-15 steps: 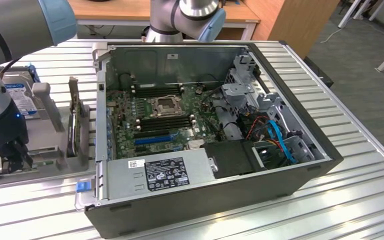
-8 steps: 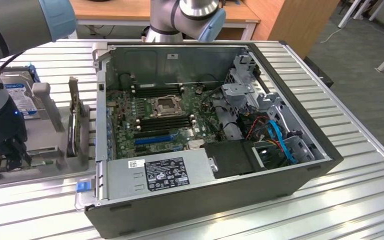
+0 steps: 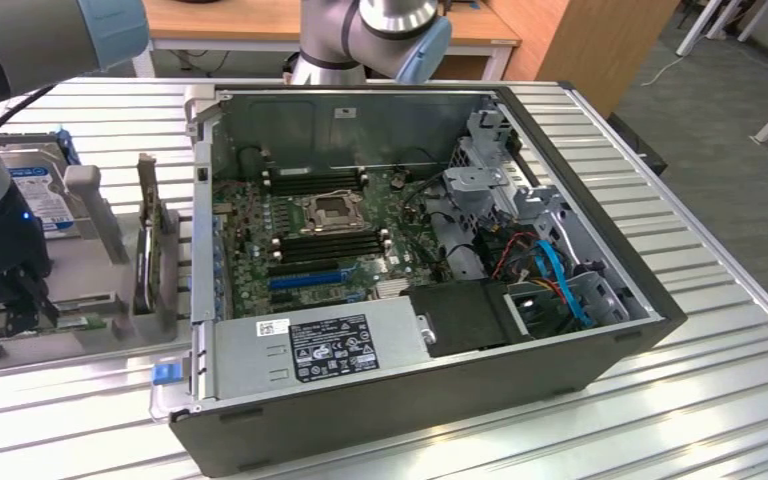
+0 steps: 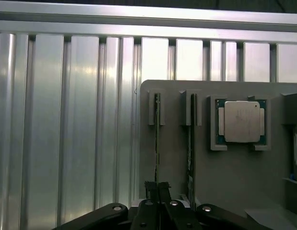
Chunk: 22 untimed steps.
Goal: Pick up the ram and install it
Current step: 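Pick up the ram and move it above insertion slot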
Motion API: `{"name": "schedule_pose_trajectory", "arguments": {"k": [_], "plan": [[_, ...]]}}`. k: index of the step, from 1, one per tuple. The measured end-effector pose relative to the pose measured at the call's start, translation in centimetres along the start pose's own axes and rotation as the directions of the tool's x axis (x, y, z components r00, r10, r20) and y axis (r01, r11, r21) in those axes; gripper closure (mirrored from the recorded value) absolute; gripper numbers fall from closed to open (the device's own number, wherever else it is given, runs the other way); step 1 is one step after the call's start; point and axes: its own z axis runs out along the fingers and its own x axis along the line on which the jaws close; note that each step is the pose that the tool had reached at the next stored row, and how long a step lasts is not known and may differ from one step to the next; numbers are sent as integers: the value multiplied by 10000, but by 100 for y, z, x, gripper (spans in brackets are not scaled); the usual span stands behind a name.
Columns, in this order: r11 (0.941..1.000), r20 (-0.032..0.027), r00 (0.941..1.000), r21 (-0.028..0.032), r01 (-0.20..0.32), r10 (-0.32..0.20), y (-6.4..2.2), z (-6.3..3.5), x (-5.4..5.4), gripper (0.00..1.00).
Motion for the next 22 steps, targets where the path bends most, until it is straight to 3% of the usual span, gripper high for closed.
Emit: {"name": "schedule_pose_trajectory", "arguments": {"k": [22], "plan": [[10000, 0, 10000, 0, 0, 0, 10, -412, -10, 89]]}}
